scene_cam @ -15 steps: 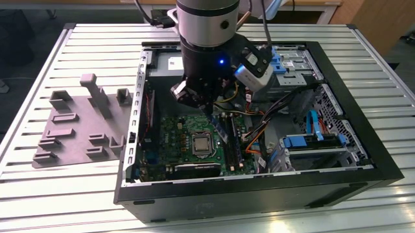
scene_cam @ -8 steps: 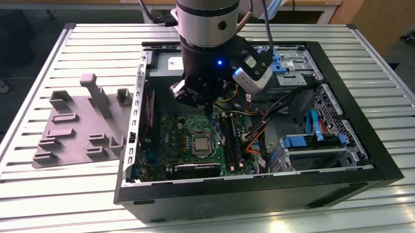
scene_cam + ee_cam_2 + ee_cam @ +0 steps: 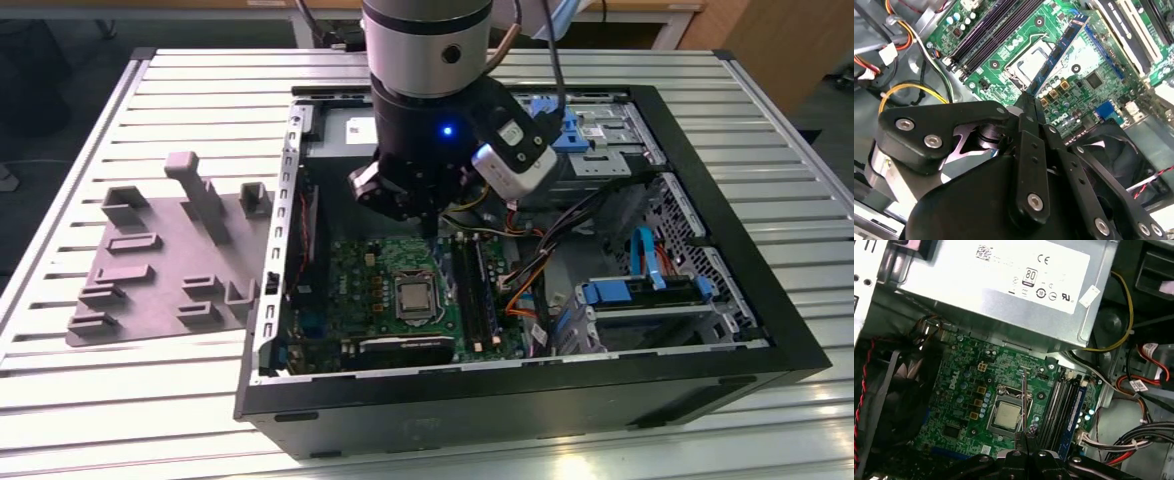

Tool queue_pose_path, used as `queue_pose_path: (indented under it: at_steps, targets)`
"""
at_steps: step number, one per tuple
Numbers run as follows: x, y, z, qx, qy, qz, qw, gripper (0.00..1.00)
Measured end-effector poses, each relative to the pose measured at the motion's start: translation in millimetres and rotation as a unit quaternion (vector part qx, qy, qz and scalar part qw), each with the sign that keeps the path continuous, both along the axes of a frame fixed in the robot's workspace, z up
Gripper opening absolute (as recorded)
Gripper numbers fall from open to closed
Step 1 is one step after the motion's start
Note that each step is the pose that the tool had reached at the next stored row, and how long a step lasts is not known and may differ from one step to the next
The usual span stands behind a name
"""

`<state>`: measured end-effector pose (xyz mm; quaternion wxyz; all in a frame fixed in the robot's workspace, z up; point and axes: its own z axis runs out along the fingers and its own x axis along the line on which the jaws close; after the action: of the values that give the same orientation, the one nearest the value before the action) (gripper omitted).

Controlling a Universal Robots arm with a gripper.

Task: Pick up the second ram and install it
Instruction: 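Insert the second ram into the second slot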

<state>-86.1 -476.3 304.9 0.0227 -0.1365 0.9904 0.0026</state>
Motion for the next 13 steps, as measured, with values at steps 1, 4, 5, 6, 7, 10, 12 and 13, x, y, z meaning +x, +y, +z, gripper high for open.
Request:
queue_pose_path:
  at_steps: [1,4,5,6,7,10,12,13]
  targets:
    - [0.0,0.0,-0.1,0.0,0.0,-0.006,1.0,0.12]
    - [0.0,0.0,-0.3,0.0,0.0,-0.024,0.9997,0.12]
    - [0.0,0.0,-0.4,0.0,0.0,-0.03,0.9995,0.12]
    - [0.0,0.0,-0.5,0.0,0.0,-0.036,0.9993,0.12]
    - [0.0,0.0,-0.6,0.0,0.0,-0.043,0.9991,0.12]
    - [0.0,0.0,-0.9,0.0,0.0,-0.061,0.9981,0.12]
    - [0.0,0.0,-1.1,0.0,0.0,-0.074,0.9973,0.12]
    - [0.0,0.0,-1.2,0.0,0.0,-0.08,0.9968,0.12]
